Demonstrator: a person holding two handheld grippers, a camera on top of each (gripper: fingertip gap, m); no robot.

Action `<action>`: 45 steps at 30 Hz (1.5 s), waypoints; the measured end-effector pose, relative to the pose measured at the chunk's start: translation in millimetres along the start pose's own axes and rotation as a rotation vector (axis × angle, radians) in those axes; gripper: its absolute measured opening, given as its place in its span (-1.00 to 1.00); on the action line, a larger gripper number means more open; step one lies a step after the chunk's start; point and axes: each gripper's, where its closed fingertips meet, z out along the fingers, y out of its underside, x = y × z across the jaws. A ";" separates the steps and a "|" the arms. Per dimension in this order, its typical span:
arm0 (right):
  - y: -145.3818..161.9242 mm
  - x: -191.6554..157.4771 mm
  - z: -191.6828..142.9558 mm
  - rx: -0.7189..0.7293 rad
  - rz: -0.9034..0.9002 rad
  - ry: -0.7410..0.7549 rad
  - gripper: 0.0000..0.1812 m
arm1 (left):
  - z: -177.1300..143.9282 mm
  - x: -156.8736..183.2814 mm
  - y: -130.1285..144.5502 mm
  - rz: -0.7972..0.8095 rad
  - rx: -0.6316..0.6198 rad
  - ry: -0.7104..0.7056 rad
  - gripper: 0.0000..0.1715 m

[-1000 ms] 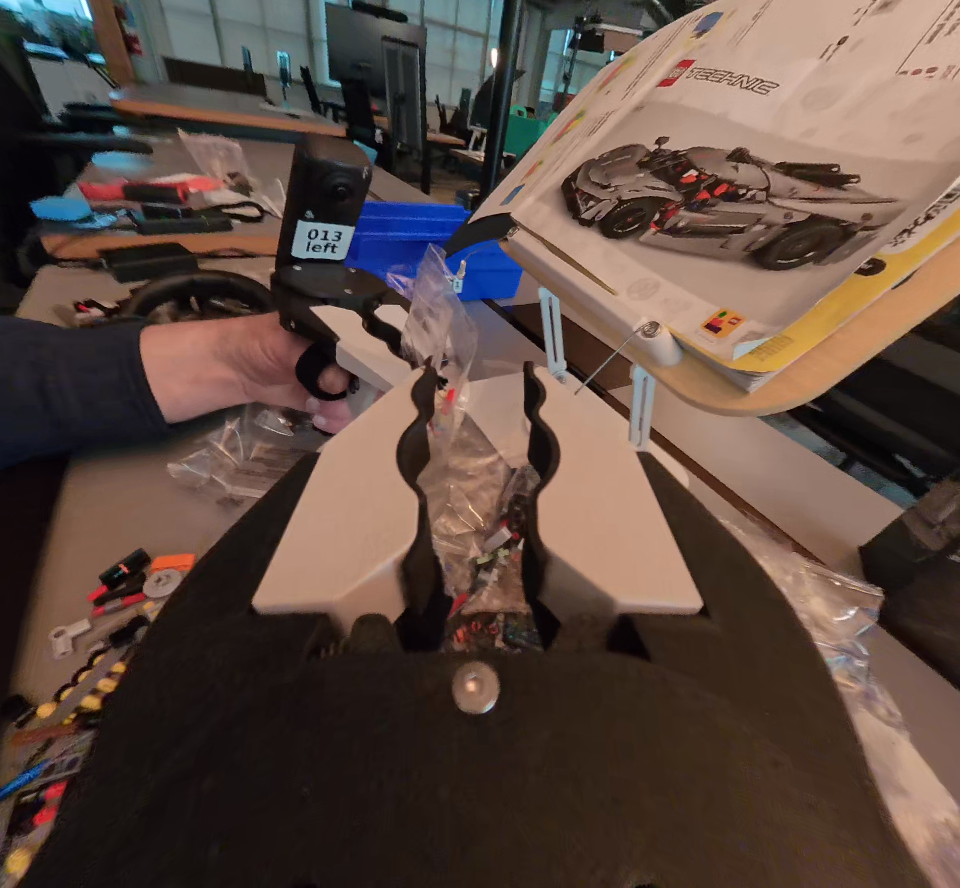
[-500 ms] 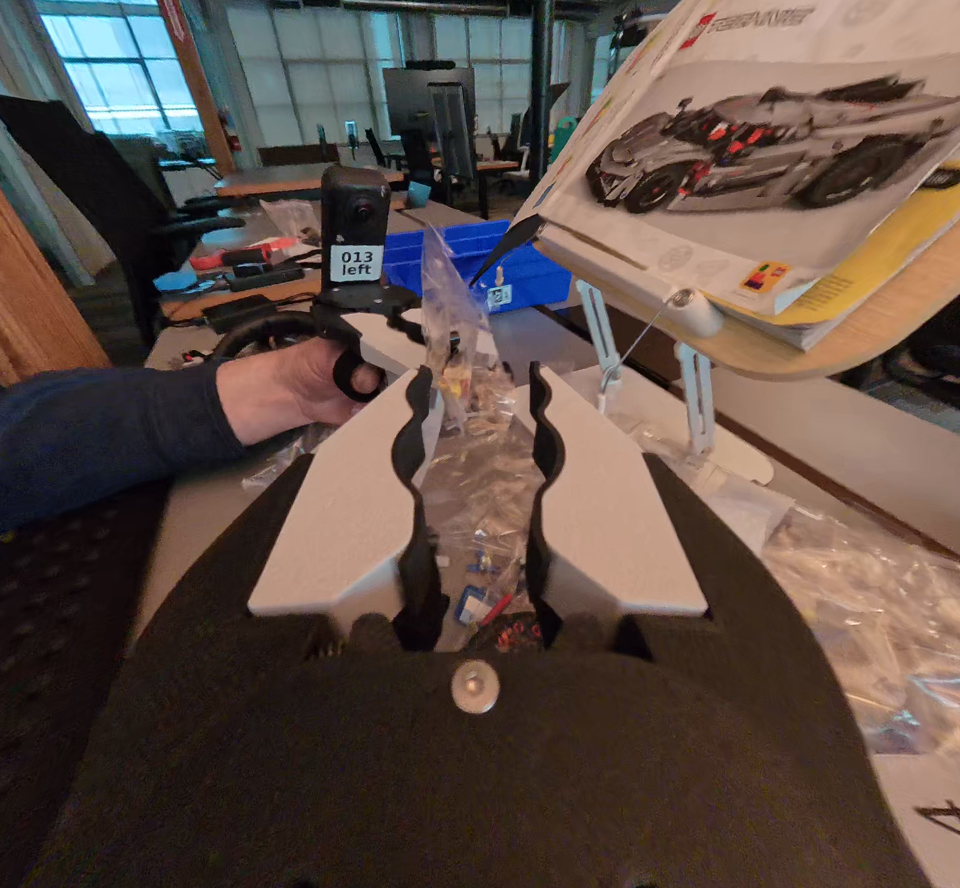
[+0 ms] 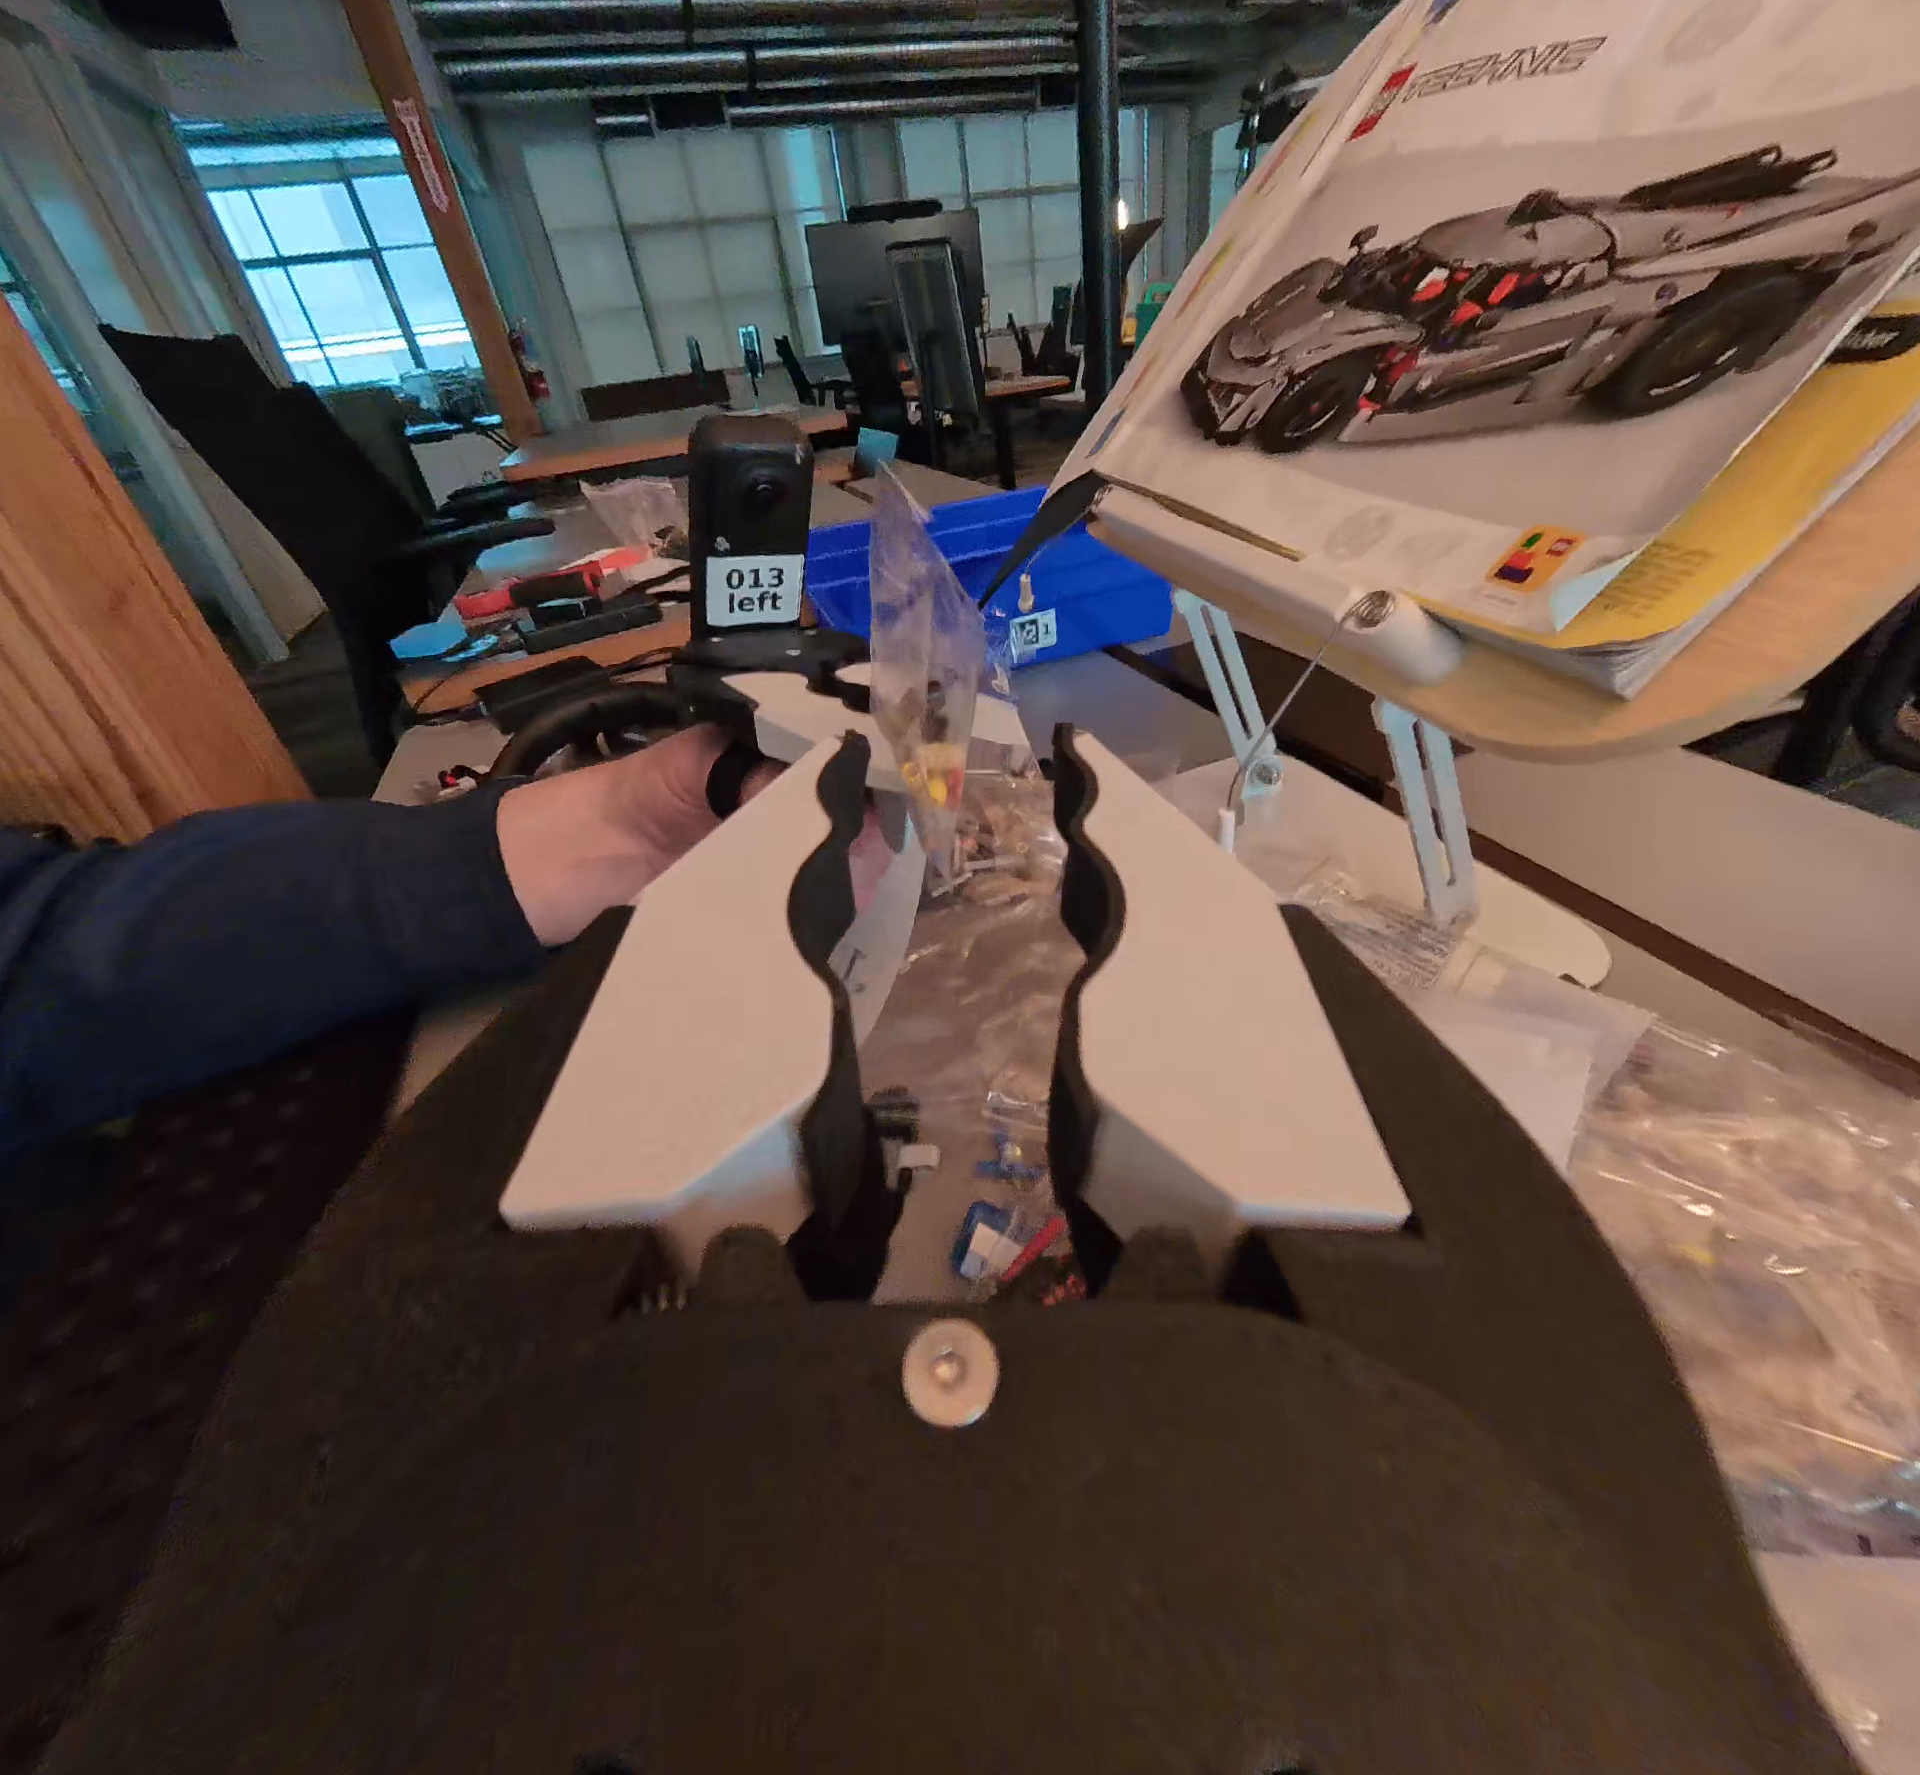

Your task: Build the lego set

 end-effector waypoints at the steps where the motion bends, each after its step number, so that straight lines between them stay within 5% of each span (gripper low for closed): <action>1: 3.7 -0.8 1.8 -0.018 0.001 -0.006 -0.61 | -0.2 0.3 -0.9 -0.003 0.006 0.002 -0.94; 6: 25.9 -13.5 20.3 -0.115 -0.036 -0.037 -0.57 | 3.5 3.1 1.9 -0.010 0.000 0.018 -0.95; 10: 19.6 -17.9 21.3 -0.084 -0.110 -0.018 -1.00 | 8.2 7.0 9.2 -0.005 -0.036 0.036 -0.94; 17: 24.6 -15.9 10.3 -0.186 -0.193 -0.001 -1.00 | 5.8 0.5 19.2 0.049 -0.117 -0.013 -0.81; 24: 36.8 -21.1 13.3 -0.255 -0.210 -0.024 -1.00 | 14.2 5.8 42.8 0.117 -0.241 -0.005 -0.93; 31: 28.2 -4.2 5.8 -0.227 -0.151 0.052 -0.78 | 3.5 -6.1 16.5 0.100 -0.117 -0.069 -0.93; 39: 123.4 -29.4 14.4 -0.682 -0.328 -0.102 -0.87 | -3.2 -16.4 6.5 0.090 -0.068 -0.121 -0.93; 45: 162.8 -39.7 23.1 -0.835 -0.421 -0.151 -0.84 | -1.6 -16.3 10.1 0.090 -0.084 -0.119 -0.93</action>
